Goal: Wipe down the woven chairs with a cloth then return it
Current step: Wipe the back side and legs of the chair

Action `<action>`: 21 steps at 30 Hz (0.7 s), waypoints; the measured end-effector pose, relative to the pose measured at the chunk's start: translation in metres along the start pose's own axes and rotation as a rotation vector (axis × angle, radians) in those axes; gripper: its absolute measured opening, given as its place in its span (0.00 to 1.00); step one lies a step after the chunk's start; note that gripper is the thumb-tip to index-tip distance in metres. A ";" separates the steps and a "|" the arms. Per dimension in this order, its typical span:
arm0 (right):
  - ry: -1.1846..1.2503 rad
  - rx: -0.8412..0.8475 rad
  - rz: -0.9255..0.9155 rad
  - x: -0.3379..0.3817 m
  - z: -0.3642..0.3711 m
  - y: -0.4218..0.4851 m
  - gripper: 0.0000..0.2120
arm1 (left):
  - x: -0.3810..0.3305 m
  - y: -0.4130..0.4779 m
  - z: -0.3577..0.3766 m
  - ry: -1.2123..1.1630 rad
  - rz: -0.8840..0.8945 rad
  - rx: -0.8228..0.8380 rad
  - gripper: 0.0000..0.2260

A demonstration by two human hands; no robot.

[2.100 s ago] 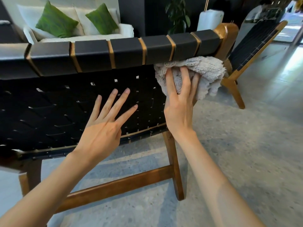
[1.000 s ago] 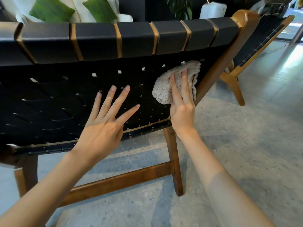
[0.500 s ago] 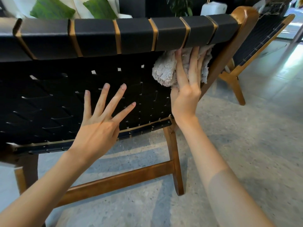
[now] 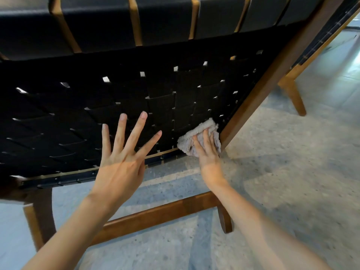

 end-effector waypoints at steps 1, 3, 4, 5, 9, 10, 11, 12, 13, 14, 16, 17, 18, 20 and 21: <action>0.002 0.048 0.064 -0.004 0.012 -0.003 0.45 | 0.001 0.000 0.000 -0.001 -0.002 0.002 0.36; -0.002 0.130 0.162 -0.006 0.023 -0.003 0.41 | 0.003 -0.001 0.000 0.004 0.003 0.014 0.36; -0.020 0.188 0.182 -0.005 0.023 -0.002 0.39 | 0.004 -0.002 0.001 0.008 0.007 0.025 0.35; -0.048 0.233 0.192 -0.004 0.020 0.000 0.38 | 0.004 -0.003 0.000 0.010 0.012 0.035 0.36; -0.088 0.293 0.140 0.004 -0.022 0.007 0.32 | 0.001 -0.006 -0.010 -0.006 0.019 0.054 0.36; -0.076 0.252 0.097 0.012 -0.041 0.007 0.31 | 0.000 -0.007 -0.016 -0.009 0.022 0.041 0.36; -0.062 0.175 0.033 0.023 -0.062 0.007 0.30 | -0.001 -0.008 -0.022 -0.011 0.022 0.024 0.36; -0.036 0.068 -0.047 0.037 -0.086 0.005 0.29 | -0.001 -0.009 -0.029 -0.013 0.018 0.006 0.36; 0.011 -0.059 -0.130 0.052 -0.113 0.000 0.29 | 0.000 -0.009 -0.035 -0.014 0.009 -0.014 0.36; 0.060 -0.189 -0.204 0.068 -0.141 -0.006 0.28 | 0.002 -0.009 -0.041 -0.016 -0.003 -0.032 0.36; 0.115 -0.412 -0.306 0.097 -0.189 -0.013 0.27 | 0.004 -0.009 -0.052 -0.022 -0.026 -0.060 0.36; 0.131 -0.487 -0.329 0.111 -0.208 -0.012 0.26 | 0.005 -0.009 -0.056 -0.027 -0.035 -0.068 0.35; 0.143 -0.542 -0.341 0.121 -0.221 -0.008 0.26 | 0.006 -0.009 -0.059 -0.033 -0.043 -0.071 0.35; 0.169 -0.612 -0.334 0.133 -0.236 0.006 0.26 | 0.008 -0.010 -0.065 -0.041 -0.058 -0.072 0.35; 0.180 -0.636 -0.320 0.136 -0.238 0.013 0.26 | 0.009 -0.010 -0.067 -0.042 -0.063 -0.069 0.35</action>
Point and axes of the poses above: each hand's wrist, its own y-axis towards the middle knuckle, its own z-axis out of the palm, x = y × z, the point moved 10 cm from there along y, towards the middle knuckle, and after that the axes turned 6 degrees about z, right-handed, at the moved point
